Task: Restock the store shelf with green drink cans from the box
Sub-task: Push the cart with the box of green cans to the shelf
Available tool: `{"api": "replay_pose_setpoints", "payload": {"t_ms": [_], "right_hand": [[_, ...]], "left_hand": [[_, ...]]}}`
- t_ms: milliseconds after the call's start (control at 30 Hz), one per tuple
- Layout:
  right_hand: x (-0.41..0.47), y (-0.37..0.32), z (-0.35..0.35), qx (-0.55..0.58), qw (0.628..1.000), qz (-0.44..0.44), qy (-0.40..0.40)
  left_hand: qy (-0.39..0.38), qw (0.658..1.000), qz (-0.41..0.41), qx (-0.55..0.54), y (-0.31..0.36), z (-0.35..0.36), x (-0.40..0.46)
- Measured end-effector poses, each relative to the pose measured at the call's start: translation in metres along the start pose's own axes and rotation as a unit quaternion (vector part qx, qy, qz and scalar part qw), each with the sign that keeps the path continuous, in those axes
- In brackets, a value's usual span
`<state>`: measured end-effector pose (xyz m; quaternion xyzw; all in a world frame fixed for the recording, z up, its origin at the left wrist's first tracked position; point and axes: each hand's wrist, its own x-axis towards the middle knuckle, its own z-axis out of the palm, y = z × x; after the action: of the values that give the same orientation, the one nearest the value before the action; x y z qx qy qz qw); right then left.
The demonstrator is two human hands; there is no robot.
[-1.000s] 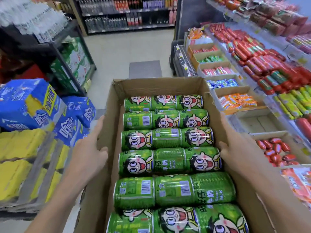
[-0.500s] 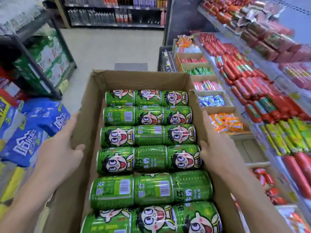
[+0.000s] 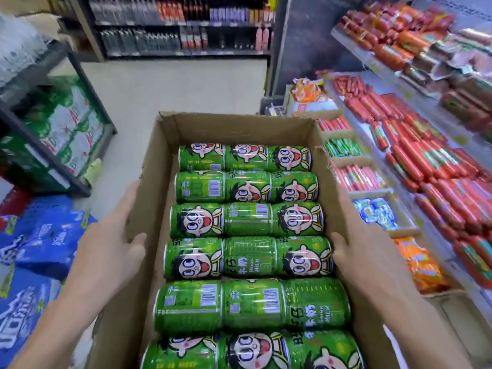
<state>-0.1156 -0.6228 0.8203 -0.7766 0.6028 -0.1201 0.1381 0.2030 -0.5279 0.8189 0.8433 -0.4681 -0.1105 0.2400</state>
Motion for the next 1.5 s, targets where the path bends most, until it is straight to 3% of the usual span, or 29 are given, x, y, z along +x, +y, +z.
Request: {"api": "replay_pose_setpoints", "payload": {"t_ms": [300,767,1033,1500], "right_hand": [[0.205,-0.028,0.029,0.004,1.000,0.013,-0.009],[0.588,-0.084,0.046,0.015,0.999,-0.039,-0.014],[0.772,-0.134,0.086,0.019,0.998,-0.062,0.019],[1.084,-0.226,0.123,0.015,0.999,0.038,0.017]], "left_hand": [[-0.009,1.000,-0.010,-0.007,0.015,0.028,0.200],[0.054,0.998,-0.014,0.033,0.059,0.064,0.545],[0.033,0.999,-0.017,0.039,0.060,0.077,0.741],[0.013,0.999,0.046,0.026,0.069,0.089,1.113]]}}
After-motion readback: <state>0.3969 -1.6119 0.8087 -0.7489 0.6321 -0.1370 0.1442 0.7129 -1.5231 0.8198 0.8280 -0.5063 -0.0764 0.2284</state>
